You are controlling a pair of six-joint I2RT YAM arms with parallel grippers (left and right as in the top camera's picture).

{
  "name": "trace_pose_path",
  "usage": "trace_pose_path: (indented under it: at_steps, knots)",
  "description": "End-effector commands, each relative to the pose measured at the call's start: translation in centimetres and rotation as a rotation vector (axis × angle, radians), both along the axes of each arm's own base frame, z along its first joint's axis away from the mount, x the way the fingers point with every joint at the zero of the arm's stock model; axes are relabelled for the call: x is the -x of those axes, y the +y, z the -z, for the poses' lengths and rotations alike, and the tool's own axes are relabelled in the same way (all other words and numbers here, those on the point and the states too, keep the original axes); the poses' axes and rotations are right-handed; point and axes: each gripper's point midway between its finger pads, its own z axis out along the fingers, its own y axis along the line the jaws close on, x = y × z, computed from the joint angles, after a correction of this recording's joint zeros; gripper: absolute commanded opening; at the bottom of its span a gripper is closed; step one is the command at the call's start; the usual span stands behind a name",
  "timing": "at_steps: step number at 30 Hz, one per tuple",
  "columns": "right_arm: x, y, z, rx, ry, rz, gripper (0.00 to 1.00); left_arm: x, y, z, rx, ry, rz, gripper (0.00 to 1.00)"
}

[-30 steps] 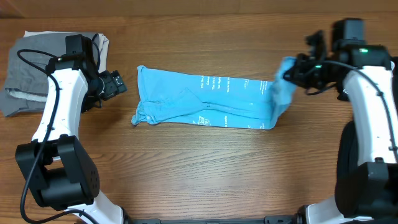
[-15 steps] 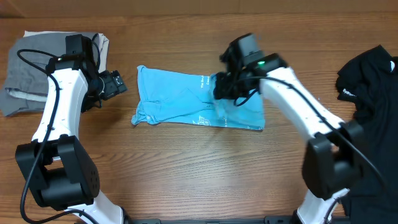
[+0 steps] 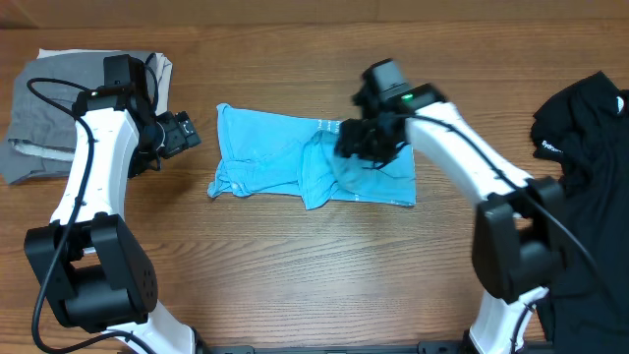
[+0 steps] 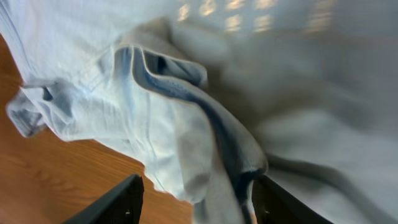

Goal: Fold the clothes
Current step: 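Grasp the strip's right end with the right gripper and fold it leftward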

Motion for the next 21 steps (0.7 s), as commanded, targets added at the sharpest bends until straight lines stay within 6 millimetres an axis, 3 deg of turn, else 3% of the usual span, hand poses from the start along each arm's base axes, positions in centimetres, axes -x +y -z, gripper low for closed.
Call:
trace_pose_path:
  at_steps: [1,5,8,13,15,16,21]
  knots:
    - [-0.4,-0.6,-3.5,-0.020,-0.063,0.005,0.60,0.1,0.1,0.3,-0.004,0.008,-0.010,1.00]
    - [0.3,-0.4,-1.6,-0.008,-0.026,-0.004,0.60,0.1,0.1,0.3,-0.004,0.008,-0.010,1.00]
    - [1.0,1.4,-0.6,-0.024,0.020,0.010,0.59,0.1,0.1,0.3,-0.004,0.008,-0.010,1.00]
    - [1.8,7.0,-2.1,-0.188,0.022,-0.031,0.60,0.1,0.1,0.3,-0.004,0.008,-0.010,1.00]
    - [2.5,9.3,-2.6,-0.220,-0.005,-0.081,0.67,0.1,0.1,0.3,-0.004,0.008,-0.010,1.00]
    - [3.2,10.7,-2.8,-0.228,-0.025,-0.128,0.76,0.1,0.1,0.3,-0.004,0.008,-0.010,1.00]
    - [6.6,14.4,-2.7,-0.192,-0.189,-0.488,0.90,0.1,0.1,0.3,-0.004,0.008,-0.010,1.00]
